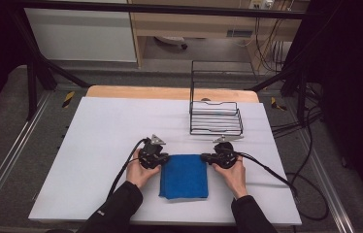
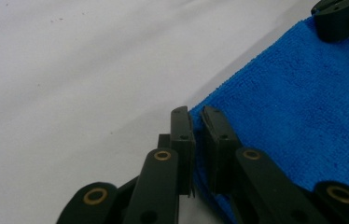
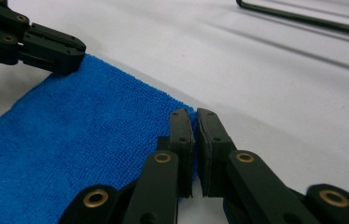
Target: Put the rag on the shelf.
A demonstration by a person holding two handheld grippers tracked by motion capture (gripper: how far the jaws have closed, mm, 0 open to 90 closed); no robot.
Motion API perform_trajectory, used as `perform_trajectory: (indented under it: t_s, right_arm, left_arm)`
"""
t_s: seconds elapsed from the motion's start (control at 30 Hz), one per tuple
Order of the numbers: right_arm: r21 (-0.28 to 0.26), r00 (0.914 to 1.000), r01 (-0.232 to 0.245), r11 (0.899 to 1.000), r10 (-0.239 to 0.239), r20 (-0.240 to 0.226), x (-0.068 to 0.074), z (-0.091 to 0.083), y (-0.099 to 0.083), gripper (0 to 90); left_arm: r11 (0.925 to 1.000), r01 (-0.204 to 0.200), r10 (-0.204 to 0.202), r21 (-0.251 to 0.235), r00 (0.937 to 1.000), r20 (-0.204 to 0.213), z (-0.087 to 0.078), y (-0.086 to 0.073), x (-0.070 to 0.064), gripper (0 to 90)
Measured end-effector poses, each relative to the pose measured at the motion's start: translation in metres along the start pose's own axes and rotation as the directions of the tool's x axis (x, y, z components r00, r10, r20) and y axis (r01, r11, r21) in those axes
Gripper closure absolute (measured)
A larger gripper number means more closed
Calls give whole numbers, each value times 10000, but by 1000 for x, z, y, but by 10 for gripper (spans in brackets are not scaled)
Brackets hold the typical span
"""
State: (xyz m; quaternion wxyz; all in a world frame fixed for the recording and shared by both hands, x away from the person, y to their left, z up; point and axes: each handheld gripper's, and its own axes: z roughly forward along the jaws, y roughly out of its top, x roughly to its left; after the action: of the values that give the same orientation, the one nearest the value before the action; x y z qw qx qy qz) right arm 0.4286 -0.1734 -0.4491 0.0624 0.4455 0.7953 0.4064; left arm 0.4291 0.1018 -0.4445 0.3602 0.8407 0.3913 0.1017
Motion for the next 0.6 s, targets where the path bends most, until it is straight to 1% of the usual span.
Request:
perform_trajectory:
  t_s: [0.03, 0.07, 0.13, 0.2, 0.33, 0.4, 0.43, 0.47, 0.5, 0.53, 0.6]
  right_arm:
    - [-68, 10000, -32, 10000, 32, -31, 1, -2, 0, 863]
    - [-161, 10000, -19, 9999, 18, -63, 1, -4, 1, 864]
    - [-381, 9999, -8, 9993, 3, -126, 3, -8, 2, 864]
    - [-607, 9998, -15, 9982, 2, -212, 5, -13, 2, 865]
    - [-1015, 9996, 9, 9948, -37, -271, 10, -21, 1, 865]
    - [-1230, 9994, 72, 9924, -111, -317, 12, -26, 1, 865]
    - [-1363, 9993, 36, 9907, -85, -356, 14, -29, 0, 865]
    - [-1483, 9991, 80, 9889, -140, -398, 15, -31, 0, 865]
    - [-1553, 9991, 197, 9877, -253, -341, 17, -34, 0, 865]
    - [-1612, 9987, 377, 9862, -426, -268, 19, -36, 0, 865]
    - [-1776, 9983, 484, 9829, -535, -243, 23, -39, 1, 865]
  left_arm:
    - [10000, 4, -4, -87, 10000, -14, -2, 0, 1, 834]
    - [9998, 91, -90, -193, 9999, 65, -3, -1, 1, 835]
    - [9988, 131, -126, -480, 9998, 125, -9, -1, 2, 835]
    - [9971, 126, -120, -754, 9999, 77, -15, -1, 1, 835]
    - [9935, 59, -39, -1140, 9998, 170, -25, -2, -2, 835]
    - [9917, -48, 77, -1287, 9997, 224, -30, -3, -4, 836]
    - [9901, -3, 40, -1407, 9997, 261, -32, -3, -5, 835]
    - [9889, 3, 41, -1485, 9995, 299, -34, -4, -6, 835]
    - [9881, -11, 63, -1540, 9994, 334, -36, -3, -7, 835]
    - [9875, -38, 87, -1578, 9995, 304, -38, -3, -7, 835]
    - [9868, -82, 120, -1619, 9997, 223, -41, -2, -8, 835]
